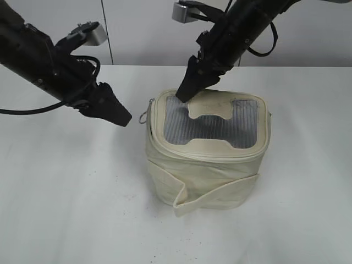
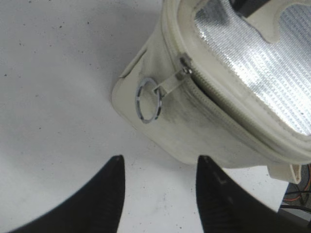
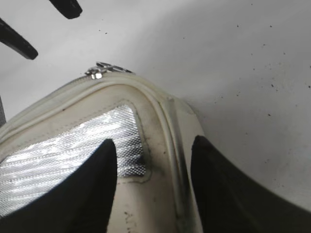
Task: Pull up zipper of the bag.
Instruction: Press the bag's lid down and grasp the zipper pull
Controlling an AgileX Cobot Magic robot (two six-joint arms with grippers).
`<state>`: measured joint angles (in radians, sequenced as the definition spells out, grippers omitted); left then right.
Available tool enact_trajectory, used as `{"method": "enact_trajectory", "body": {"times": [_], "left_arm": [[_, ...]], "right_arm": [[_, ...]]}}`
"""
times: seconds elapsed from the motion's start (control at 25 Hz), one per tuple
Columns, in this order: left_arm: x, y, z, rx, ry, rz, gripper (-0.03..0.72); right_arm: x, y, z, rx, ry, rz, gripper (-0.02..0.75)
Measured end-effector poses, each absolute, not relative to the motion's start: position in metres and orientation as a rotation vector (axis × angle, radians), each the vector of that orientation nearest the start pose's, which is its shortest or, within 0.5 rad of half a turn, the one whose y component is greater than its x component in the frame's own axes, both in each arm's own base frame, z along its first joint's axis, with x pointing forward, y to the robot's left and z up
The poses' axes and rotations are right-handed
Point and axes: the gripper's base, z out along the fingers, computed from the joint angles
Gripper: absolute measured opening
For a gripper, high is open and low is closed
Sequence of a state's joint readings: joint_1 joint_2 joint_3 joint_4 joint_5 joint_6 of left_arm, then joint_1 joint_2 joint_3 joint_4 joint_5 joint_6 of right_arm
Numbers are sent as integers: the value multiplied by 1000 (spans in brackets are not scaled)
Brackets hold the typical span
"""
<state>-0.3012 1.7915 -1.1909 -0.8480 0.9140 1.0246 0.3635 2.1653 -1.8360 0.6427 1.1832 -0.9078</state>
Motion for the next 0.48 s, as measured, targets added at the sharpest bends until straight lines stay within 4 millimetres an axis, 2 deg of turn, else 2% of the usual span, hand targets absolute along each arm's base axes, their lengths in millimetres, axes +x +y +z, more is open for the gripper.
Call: {"method": "enact_trajectory", "body": {"times": [0.16, 0.28, 0.4, 0.48], "left_arm": [[322, -159, 216, 1102, 2406, -784, 393], [324, -157, 214, 1124, 2401, -724, 465], [325, -156, 214, 1128, 2396, -692, 518], [326, -156, 214, 1127, 2395, -689, 529]], "right_arm": [[410, 207, 222, -1407, 2360, 729, 267], [410, 207, 222, -1408, 2359, 726, 195], [410, 207, 222, -1408, 2359, 726, 185], [410, 207, 222, -1407, 2355, 722, 221]]}}
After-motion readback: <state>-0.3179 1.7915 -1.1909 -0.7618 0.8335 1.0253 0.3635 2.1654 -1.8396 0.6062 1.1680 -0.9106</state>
